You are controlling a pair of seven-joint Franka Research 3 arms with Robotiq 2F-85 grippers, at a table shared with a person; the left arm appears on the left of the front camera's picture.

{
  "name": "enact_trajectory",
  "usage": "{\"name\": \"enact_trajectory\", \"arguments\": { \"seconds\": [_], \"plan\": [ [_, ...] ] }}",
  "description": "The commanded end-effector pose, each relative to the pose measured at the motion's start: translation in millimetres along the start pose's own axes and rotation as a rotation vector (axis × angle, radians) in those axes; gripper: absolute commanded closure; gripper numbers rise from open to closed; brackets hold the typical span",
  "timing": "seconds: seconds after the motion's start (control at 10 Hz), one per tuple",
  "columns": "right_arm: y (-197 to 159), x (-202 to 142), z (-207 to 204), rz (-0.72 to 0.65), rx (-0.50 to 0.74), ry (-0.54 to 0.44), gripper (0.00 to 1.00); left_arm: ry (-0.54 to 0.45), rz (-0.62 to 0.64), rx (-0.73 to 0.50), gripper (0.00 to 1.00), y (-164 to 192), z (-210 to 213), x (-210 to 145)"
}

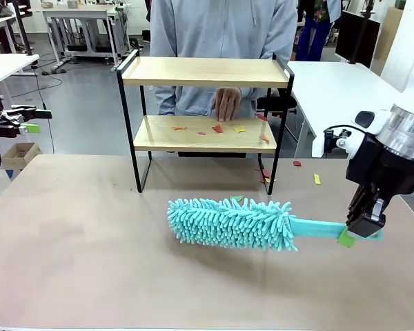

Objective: Clean the shelf.
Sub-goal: Clean the specific section of the Shelf indicated by the human with the Duster.

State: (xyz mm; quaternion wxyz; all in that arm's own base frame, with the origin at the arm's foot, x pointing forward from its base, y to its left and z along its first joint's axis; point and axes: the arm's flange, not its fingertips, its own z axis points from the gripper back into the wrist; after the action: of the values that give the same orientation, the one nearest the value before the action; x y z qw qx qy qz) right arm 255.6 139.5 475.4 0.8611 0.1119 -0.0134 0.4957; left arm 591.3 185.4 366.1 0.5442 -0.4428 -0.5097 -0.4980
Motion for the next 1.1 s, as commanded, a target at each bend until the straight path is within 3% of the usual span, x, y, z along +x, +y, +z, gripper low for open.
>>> {"name": "enact_trajectory", "arguments": {
  "seconds": [0.0,0.6,1.0],
  "plan": [
    [1,1,0,-0.009,-0.01,0.001,0.87,-0.001,-0.004,-0.001,0.0,-1,-1,2],
    [0,0,0,0.0,0.0,0.0,0.87,-0.001,-0.004,-0.001,0.0,-1,-1,2],
    [20,61,41,-0.223,-0.094,-0.106,0.87,-0.001,-0.004,-0.001,0.0,-1,-1,2]
  ]
}}
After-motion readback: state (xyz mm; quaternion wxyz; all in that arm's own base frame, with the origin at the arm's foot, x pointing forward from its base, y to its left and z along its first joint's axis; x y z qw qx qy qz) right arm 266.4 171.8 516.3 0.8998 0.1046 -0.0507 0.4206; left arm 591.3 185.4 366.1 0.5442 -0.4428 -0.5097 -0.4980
